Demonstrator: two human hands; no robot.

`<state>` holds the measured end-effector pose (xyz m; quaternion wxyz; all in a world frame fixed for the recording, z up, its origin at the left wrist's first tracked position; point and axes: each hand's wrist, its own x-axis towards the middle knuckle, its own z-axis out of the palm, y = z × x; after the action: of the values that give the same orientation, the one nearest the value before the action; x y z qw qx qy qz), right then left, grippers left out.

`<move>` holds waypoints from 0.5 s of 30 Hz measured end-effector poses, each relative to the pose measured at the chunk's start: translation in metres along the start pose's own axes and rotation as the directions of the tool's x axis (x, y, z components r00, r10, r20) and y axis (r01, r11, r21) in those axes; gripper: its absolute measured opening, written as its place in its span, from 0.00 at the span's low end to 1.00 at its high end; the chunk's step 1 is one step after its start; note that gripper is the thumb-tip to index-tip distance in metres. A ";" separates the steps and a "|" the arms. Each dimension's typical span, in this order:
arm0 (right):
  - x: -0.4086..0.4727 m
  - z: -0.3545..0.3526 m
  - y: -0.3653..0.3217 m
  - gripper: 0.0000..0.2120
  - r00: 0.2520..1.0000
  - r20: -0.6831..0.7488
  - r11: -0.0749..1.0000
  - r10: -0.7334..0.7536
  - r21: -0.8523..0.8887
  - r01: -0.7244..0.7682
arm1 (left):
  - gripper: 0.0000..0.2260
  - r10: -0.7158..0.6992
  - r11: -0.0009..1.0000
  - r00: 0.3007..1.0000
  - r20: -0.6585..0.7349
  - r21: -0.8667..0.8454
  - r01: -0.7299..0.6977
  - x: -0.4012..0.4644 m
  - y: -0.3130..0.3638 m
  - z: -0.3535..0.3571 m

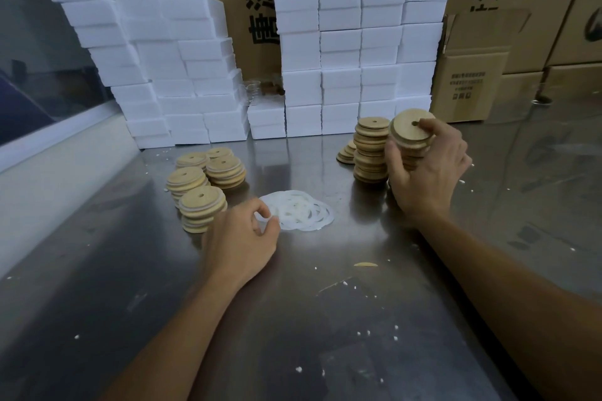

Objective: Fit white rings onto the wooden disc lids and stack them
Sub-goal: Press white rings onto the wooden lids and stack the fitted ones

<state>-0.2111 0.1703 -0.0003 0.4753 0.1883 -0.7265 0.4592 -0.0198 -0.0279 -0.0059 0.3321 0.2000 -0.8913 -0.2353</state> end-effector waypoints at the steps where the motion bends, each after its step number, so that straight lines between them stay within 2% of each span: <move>1: -0.002 -0.001 -0.003 0.21 1.000 0.023 1.000 -0.021 0.000 0.021 | 0.05 0.026 0.999 1.000 0.018 0.022 -0.026 -0.001 0.000 0.000; 5: -0.009 0.002 -0.013 0.16 0.989 0.099 0.994 -0.110 0.028 0.107 | 0.10 0.063 0.988 0.994 0.088 0.133 -0.075 -0.001 -0.001 0.000; 9: -0.013 0.003 -0.020 0.16 0.964 0.140 0.974 -0.226 0.053 0.220 | 0.08 0.042 0.990 0.995 0.085 0.127 -0.053 0.002 -0.003 0.002; 13: -0.019 0.003 -0.032 0.05 0.870 0.213 0.895 -0.445 0.115 0.430 | 0.06 -0.005 0.994 0.995 0.098 0.106 -0.006 0.002 -0.003 0.002; 15: -0.023 0.001 -0.040 0.03 0.831 0.274 0.875 -0.485 0.153 0.460 | 0.06 -0.039 0.997 0.994 0.103 0.075 0.032 0.003 -0.003 0.001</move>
<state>-0.1722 0.1456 -0.0007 0.4486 0.4491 -0.7024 0.3220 -0.0216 -0.0315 -0.0070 0.2733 0.2152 -0.9117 -0.2187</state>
